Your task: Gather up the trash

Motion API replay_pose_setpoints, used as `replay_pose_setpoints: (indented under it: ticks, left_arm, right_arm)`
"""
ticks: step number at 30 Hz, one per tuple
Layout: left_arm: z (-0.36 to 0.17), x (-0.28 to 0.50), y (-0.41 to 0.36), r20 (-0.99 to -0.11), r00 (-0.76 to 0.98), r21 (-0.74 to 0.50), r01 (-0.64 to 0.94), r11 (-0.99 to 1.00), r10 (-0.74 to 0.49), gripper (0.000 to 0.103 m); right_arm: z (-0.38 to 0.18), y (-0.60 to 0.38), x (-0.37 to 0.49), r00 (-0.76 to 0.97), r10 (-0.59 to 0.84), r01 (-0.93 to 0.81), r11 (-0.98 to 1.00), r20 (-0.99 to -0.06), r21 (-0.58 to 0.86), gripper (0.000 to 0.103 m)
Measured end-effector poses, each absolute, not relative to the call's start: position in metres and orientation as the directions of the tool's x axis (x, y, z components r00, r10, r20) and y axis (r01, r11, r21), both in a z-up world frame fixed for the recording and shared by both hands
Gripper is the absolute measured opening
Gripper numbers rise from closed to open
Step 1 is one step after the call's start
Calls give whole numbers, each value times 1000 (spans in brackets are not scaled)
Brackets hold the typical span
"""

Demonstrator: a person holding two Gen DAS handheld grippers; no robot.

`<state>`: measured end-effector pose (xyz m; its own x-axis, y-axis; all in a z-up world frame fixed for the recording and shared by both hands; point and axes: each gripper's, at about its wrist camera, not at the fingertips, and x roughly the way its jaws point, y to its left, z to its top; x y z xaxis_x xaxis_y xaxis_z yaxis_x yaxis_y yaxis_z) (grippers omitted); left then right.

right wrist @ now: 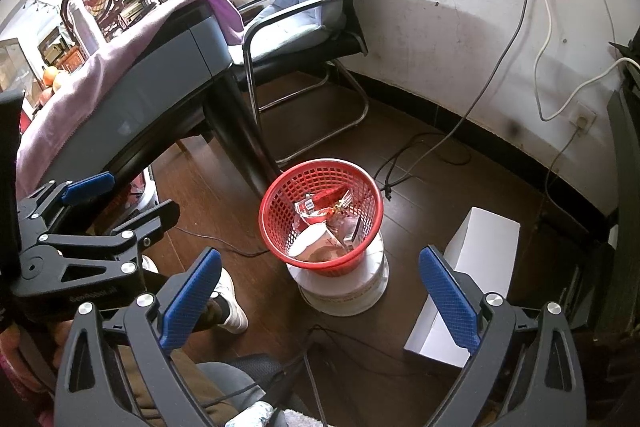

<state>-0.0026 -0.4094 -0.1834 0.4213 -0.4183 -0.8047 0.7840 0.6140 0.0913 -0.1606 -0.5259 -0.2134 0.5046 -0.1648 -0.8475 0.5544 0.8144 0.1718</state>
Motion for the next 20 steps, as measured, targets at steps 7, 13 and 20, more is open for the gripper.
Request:
replay_pose_setpoints:
  ticks: [7, 13, 20]
  left_arm:
    - [-183, -3, -410, -802, 431, 108, 786, 609, -413, 96]
    - [-182, -3, -410, -803, 430, 110, 787, 607, -412, 96]
    - [-181, -6, -411, -800, 430, 112, 793, 598, -420, 96]
  right_arm:
    - [-213, -525, -160, 507, -163, 554, 814, -846, 175, 97]
    - [-213, -524, -159, 511, -163, 554, 813, -844, 178, 97]
    - [-213, -525, -160, 514, -162, 555, 812, -842, 183, 97]
